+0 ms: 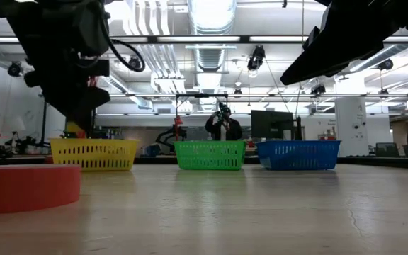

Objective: Pick and place Stapler, Stapler remover, tape
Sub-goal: Put the small yellow stapler in the green basket, then put the red tape in the blue basket

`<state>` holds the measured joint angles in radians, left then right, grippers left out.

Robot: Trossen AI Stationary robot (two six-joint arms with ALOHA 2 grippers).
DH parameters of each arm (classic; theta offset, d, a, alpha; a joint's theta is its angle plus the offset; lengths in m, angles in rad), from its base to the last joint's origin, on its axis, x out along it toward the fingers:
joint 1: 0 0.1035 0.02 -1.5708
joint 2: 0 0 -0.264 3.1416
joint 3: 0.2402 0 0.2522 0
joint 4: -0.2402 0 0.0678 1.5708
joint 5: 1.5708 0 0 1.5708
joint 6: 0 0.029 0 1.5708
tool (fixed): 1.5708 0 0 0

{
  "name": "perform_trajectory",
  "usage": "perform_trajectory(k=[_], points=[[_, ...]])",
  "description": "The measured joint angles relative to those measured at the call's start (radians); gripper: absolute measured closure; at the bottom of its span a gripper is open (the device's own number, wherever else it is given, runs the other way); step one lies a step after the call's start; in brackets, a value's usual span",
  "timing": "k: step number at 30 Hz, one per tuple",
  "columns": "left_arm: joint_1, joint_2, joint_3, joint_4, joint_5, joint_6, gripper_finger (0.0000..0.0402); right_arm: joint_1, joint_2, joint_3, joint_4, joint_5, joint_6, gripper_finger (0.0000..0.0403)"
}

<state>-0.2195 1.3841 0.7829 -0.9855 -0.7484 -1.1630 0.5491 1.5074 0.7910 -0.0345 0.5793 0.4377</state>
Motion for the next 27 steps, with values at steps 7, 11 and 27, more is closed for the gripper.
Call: perform_trajectory(k=[7, 11, 27], points=[[0.001, 0.001, -0.004, 0.01, 0.033, -0.026, 0.0254, -0.001, 0.0, 0.0, 0.005, 0.0, -0.006, 0.0322], [0.002, 0.001, -0.004, 0.008, 0.026, -0.049, 0.0212, -0.001, 0.0, 0.0, 0.01, 0.0, -0.011, 0.0323], [-0.126, 0.001, 0.054, 0.445, 0.274, 0.296, 0.0179, -0.001, 0.0, 0.0, 0.01, 0.0, -0.023, 0.0336]])
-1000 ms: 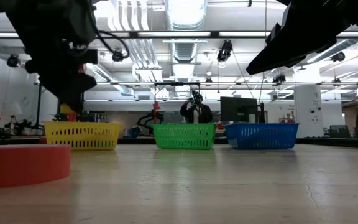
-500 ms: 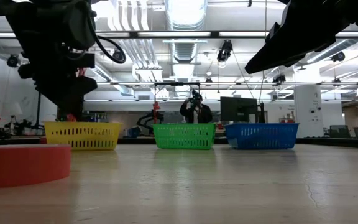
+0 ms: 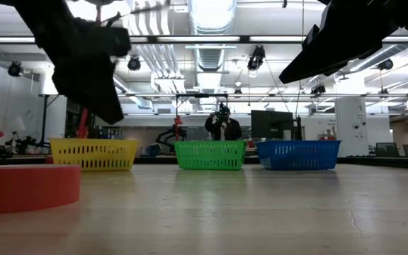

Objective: Pick and place Stapler, Stapler remover, tape
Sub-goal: Put the red tape in the blue basket

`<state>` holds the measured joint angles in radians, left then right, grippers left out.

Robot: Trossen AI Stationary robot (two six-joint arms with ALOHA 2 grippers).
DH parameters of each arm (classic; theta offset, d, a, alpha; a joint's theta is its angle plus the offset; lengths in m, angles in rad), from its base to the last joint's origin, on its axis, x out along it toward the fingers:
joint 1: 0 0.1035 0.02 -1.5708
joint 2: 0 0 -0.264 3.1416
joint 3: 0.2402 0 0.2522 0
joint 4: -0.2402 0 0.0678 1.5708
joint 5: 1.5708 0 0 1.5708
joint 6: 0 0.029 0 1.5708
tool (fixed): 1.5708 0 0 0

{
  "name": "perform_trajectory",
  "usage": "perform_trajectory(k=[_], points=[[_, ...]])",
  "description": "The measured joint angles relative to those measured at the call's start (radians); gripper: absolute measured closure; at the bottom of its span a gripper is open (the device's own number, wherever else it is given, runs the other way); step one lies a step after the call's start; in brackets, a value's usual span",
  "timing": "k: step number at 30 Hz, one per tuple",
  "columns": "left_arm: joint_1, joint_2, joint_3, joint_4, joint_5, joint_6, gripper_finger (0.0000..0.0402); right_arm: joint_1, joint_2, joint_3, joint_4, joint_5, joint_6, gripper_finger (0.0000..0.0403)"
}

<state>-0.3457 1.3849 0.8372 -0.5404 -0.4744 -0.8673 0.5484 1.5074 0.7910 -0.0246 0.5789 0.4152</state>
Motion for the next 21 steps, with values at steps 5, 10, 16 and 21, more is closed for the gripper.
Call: perform_trajectory(k=[5, 10, 16, 21], points=[[-0.096, 0.007, -0.005, 0.148, 0.118, 0.03, 0.0179, 0.0, 0.0, 0.0, 0.0, 0.0, 0.0, 0.0328], [-0.181, 0.06, -0.006, 0.166, 0.139, -0.047, 0.0179, 0.0, 0.0, 0.0, 0.001, 0.0, 0.004, 0.0323], [-0.233, 0.19, 0.007, 0.214, 0.206, -0.126, 0.0181, 0.0, 0.0, 0.0, 0.006, 0.0, 0.004, 0.0331], [-0.245, 0.272, 0.052, 0.243, 0.245, -0.139, 0.0181, -0.001, 0.0, 0.0, 0.008, 0.0, 0.002, 0.0339]])
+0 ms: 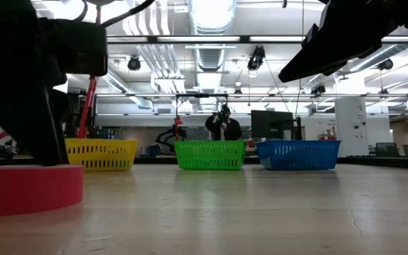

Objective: Pick and place Stapler, Stapler remover, tape
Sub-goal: Put the red tape in the blue basket

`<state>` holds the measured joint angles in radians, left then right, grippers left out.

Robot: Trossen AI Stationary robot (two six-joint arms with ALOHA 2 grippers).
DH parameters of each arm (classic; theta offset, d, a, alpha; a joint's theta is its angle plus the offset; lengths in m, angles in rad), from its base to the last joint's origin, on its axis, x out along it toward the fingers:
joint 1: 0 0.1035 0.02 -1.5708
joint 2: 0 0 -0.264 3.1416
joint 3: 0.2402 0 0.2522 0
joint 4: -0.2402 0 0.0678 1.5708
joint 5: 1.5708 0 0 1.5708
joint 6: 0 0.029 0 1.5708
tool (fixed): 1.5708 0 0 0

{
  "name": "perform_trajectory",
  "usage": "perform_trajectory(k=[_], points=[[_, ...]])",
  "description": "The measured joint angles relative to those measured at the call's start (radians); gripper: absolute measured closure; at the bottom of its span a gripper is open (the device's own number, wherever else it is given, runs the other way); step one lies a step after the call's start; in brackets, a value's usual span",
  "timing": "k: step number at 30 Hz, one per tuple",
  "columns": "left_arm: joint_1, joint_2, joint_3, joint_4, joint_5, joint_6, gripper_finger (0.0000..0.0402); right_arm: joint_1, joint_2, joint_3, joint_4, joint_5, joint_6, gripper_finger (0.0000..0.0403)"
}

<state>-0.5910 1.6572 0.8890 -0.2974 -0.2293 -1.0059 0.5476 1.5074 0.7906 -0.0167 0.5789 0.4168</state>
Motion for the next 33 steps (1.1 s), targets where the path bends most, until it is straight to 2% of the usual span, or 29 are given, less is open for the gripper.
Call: perform_trajectory(k=[4, 8, 11, 16, 18, 23, 26, 30, 33], points=[[-0.001, 0.044, 0.019, -0.008, 0.015, -0.014, 0.0189, 0.0, 0.0, 0.0, 0.002, 0.0, -0.001, 0.0338], [0.0, 0.061, 0.034, -0.012, 0.034, -0.023, 0.0219, 0.0, 0.0, 0.0, 0.002, 0.0, -0.001, 0.0332], [-0.001, 0.059, 0.036, -0.005, 0.028, -0.038, 0.0253, 0.0, 0.0, 0.0, 0.002, 0.0, -0.001, 0.0328], [0.003, 0.055, 0.042, -0.008, 0.014, -0.016, 0.0334, 0.0, 0.0, 0.0, 0.002, 0.0, 0.002, 0.0326], [0.005, 0.054, 0.042, -0.005, -0.032, -0.015, 0.036, 0.0, 0.0, 0.0, 0.005, 0.0, 0.002, 0.0329], [0.005, 0.044, 0.042, 0.002, -0.171, 0.022, 0.0361, 0.0, 0.0, 0.0, 0.008, -0.004, 0.001, 0.0339], [0.005, 0.023, 0.042, 0.037, -0.278, 0.069, 0.0357, 0.006, 0.0, 0.004, 0.01, -0.044, -0.004, 0.0343], [0.005, -0.005, 0.042, 0.172, -0.464, 0.2, 0.0336, 0.007, 0.0, 0.006, 0.069, -0.149, -0.033, 0.0348], [0.005, -0.013, 0.042, 0.332, -0.591, 0.356, 0.0337, 0.007, 0.0, 0.005, 0.147, -0.226, -0.094, 0.035]])
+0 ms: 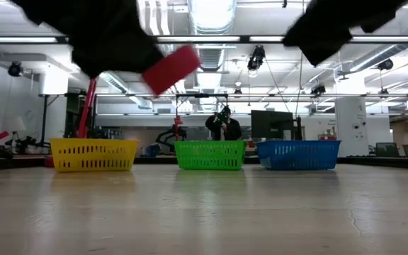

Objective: Pick and place Stapler, Stapler remover, tape
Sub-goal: Put the red tape in the blue basket

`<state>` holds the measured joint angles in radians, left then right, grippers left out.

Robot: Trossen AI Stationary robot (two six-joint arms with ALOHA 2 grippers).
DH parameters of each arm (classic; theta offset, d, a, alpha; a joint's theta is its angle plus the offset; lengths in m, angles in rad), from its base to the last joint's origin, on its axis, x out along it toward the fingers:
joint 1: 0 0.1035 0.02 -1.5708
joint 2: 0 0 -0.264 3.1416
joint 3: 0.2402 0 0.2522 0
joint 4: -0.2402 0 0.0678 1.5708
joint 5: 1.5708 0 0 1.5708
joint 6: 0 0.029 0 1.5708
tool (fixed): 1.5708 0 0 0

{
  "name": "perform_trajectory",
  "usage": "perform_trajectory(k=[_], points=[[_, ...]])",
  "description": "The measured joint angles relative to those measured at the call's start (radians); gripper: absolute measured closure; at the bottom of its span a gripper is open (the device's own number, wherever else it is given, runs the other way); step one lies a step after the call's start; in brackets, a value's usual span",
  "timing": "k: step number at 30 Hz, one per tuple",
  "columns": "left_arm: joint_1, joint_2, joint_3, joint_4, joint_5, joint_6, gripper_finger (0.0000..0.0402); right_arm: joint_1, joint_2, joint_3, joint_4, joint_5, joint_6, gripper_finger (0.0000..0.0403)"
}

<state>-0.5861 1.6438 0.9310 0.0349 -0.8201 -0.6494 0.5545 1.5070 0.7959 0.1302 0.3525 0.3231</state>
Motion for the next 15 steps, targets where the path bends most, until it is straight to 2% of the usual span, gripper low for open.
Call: perform_trajectory(k=[3, 7, 11, 15], points=[[0.0, -0.001, 0.0, 0.168, -0.065, 0.167, 0.0347, 0.0, 0.0, 0.0, 0.069, -0.058, -0.063, 0.0349], [0.0, -0.001, 0.0, 0.353, -0.077, 0.338, 0.0351, 0.0, 0.0, 0.0, 0.099, -0.07, -0.092, 0.034], [0.0, 0.0, 0.0, 0.482, -0.054, 0.433, 0.0346, -0.001, 0.0, 0.0, 0.139, -0.069, -0.096, 0.031], [0.002, 0.001, 0.0, 0.508, -0.053, 0.463, 0.0347, 0.0, 0.0, -0.001, 0.221, -0.066, -0.118, 0.0263]])
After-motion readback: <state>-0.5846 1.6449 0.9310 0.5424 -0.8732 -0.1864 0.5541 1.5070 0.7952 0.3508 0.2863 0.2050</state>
